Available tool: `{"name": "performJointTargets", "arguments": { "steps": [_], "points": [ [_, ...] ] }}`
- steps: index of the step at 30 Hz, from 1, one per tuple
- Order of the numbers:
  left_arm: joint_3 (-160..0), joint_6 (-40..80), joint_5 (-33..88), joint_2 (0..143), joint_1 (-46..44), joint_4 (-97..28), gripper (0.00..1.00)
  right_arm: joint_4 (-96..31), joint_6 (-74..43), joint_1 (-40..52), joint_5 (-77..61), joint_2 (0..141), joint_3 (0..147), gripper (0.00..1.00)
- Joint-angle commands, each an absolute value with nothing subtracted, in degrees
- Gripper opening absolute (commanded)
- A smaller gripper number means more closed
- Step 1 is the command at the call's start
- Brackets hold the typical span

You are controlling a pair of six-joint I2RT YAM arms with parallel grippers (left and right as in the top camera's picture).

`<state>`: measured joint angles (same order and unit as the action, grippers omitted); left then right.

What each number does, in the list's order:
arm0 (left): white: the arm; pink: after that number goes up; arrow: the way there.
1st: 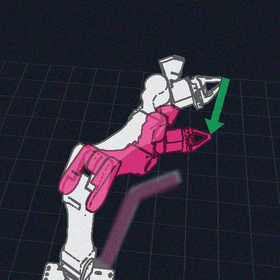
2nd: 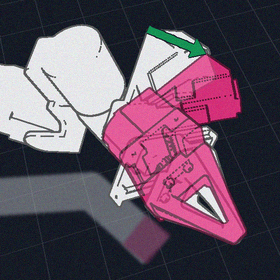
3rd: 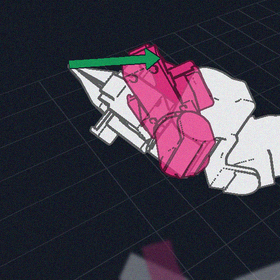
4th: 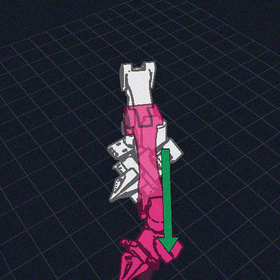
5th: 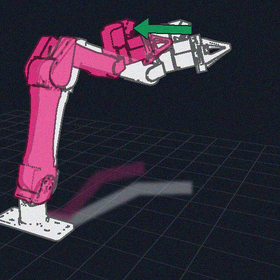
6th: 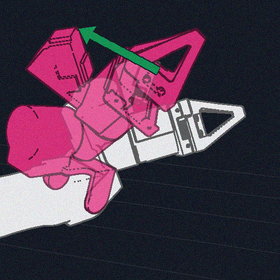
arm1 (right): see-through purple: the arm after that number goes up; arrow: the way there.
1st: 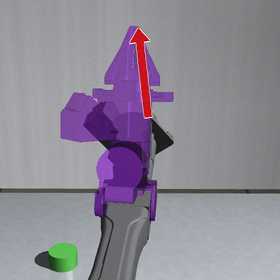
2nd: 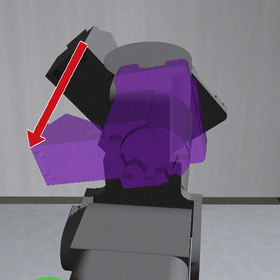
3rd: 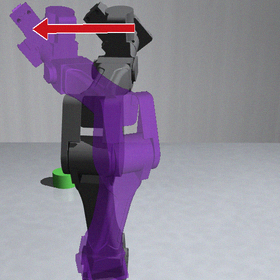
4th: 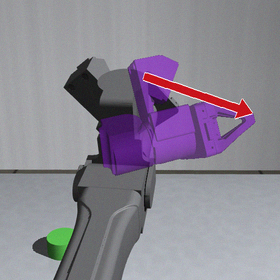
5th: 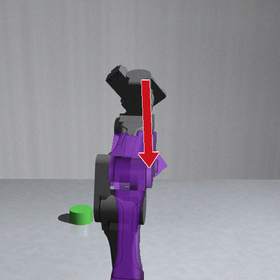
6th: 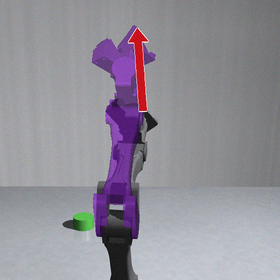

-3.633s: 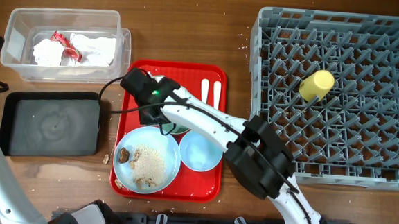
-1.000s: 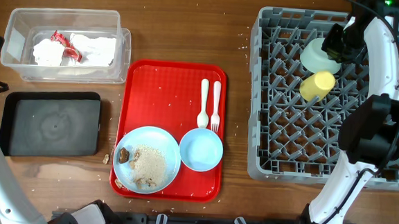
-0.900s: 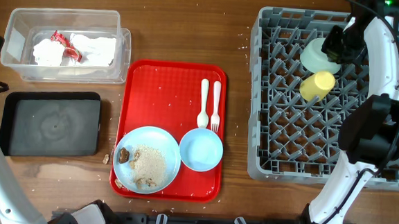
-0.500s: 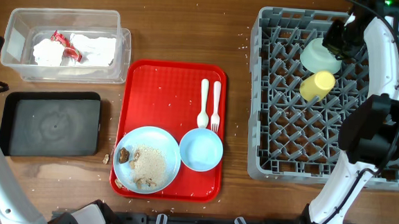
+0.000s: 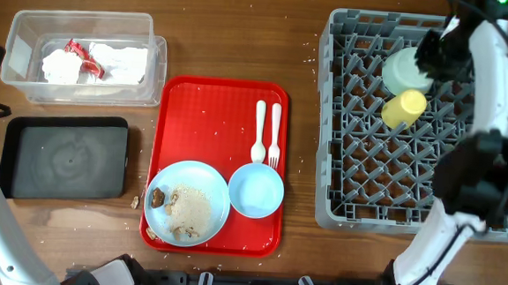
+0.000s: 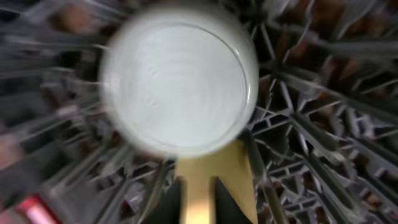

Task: Sort waste into correct bins and load items into the dishwasher rack
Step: 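Reach the right gripper to the light-blue bowl and grasp its rim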

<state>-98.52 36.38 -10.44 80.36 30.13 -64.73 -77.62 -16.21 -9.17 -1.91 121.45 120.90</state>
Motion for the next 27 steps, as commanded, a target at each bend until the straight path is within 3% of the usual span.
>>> {"name": "performJointTargets", "arguments": {
  "steps": [1, 2, 6, 7, 9, 11, 14, 15, 16, 18, 23, 27],
  "points": [
    [-98.59, 36.93, -10.52, 80.49, 30.39, -64.73, 1.00, -78.06, -10.35, -6.52, -10.81, 106.69, 123.79, 0.61],
    [-98.59, 36.93, -10.52, 80.49, 30.39, -64.73, 1.00, -79.57, -10.33, -4.23, -15.00, 102.76, 123.76, 0.67],
    [-98.59, 36.93, -10.52, 80.49, 30.39, -64.73, 1.00, -91.85, -10.63, 10.31, -17.85, 99.42, 123.24, 0.67],
    [-98.59, 36.93, -10.50, 80.49, 30.39, -64.73, 1.00, -92.14, -10.70, 15.40, -18.04, 99.42, 121.49, 1.00],
    [-98.59, 36.93, -10.52, 80.49, 30.39, -64.73, 1.00, -91.24, -16.86, 28.40, -15.86, 100.33, 115.85, 1.00],
    [-98.59, 36.93, -10.52, 80.49, 30.39, -64.73, 1.00, -87.81, -30.28, 38.98, -6.35, 101.93, 109.54, 1.00],
    [-98.59, 36.93, -10.50, 80.49, 30.39, -64.73, 1.00, -77.21, -47.24, 48.12, -4.45, 102.30, 98.91, 0.99],
    [-98.59, 36.93, -10.52, 80.49, 30.39, -64.73, 1.00, -73.14, -54.63, 50.06, -5.13, 102.30, 94.21, 0.89],
    [-98.59, 36.93, -10.52, 80.49, 30.39, -64.73, 1.00, -70.26, -58.83, 50.81, -4.86, 102.30, 90.96, 0.87],
    [-98.59, 36.93, -10.52, 80.49, 30.39, -64.73, 1.00, -62.67, -67.18, 50.89, -4.86, 102.35, 83.72, 0.73],
    [-98.59, 36.93, -10.52, 80.49, 30.39, -64.73, 1.00, -48.23, -72.62, 50.89, -4.40, 104.20, 76.07, 0.74],
    [-98.59, 36.93, -10.52, 80.49, 30.39, -64.73, 1.00, -46.06, -75.59, 50.89, -2.70, 109.97, 76.07, 0.72]
  ]
}}
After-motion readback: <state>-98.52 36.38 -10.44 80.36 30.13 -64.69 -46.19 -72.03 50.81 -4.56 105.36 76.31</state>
